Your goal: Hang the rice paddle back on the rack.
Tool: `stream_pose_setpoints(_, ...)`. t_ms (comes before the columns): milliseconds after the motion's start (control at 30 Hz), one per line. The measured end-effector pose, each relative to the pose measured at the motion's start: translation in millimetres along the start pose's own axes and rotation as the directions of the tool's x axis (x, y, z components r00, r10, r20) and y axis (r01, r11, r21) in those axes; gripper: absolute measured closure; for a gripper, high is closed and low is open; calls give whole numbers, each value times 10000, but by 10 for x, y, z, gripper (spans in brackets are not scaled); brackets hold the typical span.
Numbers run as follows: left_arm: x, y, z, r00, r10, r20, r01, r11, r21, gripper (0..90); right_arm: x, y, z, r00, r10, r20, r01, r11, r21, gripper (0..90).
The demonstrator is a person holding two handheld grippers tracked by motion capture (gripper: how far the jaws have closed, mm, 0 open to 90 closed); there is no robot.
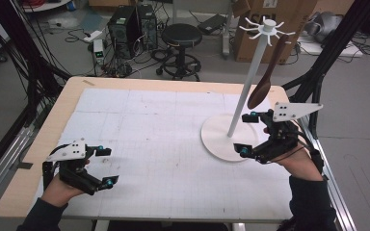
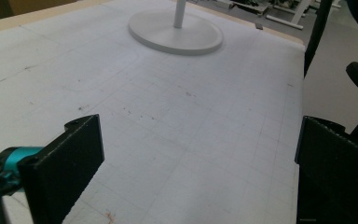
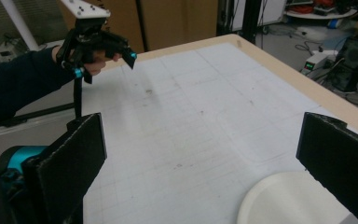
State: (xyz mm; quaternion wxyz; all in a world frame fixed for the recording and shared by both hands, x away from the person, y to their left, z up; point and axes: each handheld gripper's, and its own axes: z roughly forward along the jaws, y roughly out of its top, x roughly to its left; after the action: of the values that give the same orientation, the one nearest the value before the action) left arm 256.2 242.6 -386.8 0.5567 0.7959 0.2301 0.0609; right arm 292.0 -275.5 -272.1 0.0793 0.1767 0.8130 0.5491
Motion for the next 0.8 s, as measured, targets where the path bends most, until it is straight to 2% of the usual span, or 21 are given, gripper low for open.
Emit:
stream_pose_setpoints(200,2,13,-20,10000,-47,-45,47,9999,-103,18,40,-141,66,10000,53,-38,-53,10000,68,3)
stream_pose_setpoints(467,19,17,-28,9999,-84,-73,82,9998,-204,18,96,-379,199,9988,471,-106,-470,9988,100,3)
stream_pose_setpoints(800,9,7,-46,9998,-103,-191,96,9994,-337,18,148,-623,272,9965,820,139,-820,9966,-20,3)
